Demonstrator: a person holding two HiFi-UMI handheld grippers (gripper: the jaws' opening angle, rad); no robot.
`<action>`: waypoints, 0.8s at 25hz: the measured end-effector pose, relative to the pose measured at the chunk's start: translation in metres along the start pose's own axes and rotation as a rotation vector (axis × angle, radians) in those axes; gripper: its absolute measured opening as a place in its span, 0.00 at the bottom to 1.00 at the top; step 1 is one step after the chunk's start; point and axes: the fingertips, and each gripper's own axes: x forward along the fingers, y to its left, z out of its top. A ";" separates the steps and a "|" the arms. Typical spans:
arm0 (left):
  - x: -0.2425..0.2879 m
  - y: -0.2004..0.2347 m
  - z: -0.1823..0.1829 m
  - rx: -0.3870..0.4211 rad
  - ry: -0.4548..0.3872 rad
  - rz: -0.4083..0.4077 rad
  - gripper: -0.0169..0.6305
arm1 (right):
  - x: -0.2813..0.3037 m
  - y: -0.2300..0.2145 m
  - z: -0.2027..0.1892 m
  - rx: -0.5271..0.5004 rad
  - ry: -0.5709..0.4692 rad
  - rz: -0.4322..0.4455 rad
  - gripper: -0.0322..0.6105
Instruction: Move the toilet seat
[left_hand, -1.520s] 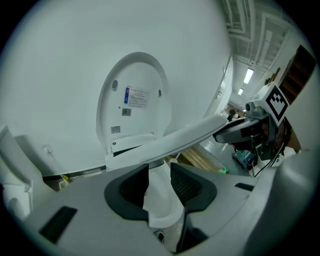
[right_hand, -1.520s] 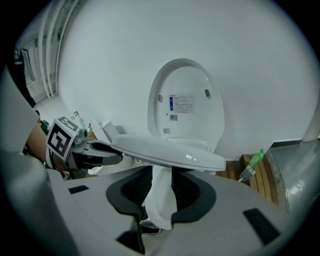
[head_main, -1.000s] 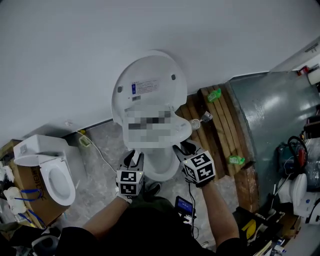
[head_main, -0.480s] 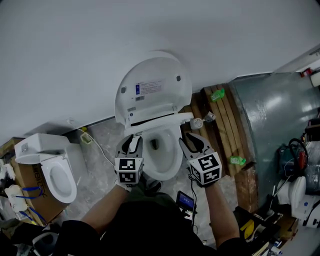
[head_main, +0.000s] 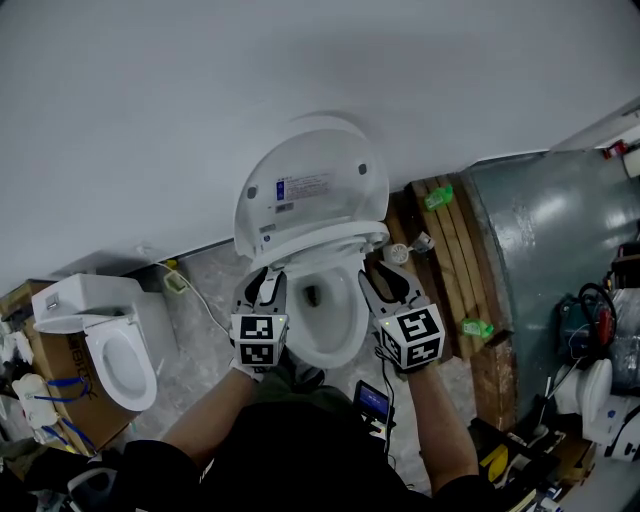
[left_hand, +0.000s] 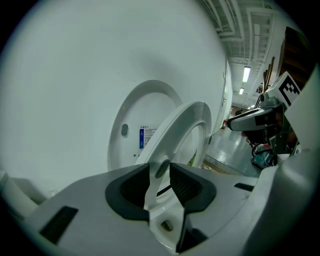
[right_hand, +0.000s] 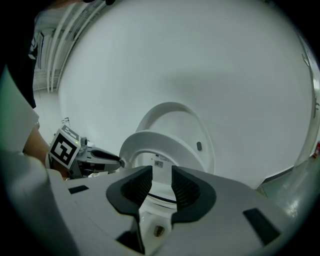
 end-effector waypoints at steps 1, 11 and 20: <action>0.002 0.002 0.002 0.001 -0.002 0.000 0.23 | 0.002 0.001 0.002 -0.001 0.001 0.004 0.27; 0.022 0.023 0.019 0.010 -0.007 0.000 0.23 | 0.005 0.002 0.015 -0.001 0.000 -0.020 0.27; 0.040 0.038 0.034 0.060 -0.007 -0.015 0.23 | 0.007 -0.005 0.022 0.069 -0.023 -0.053 0.27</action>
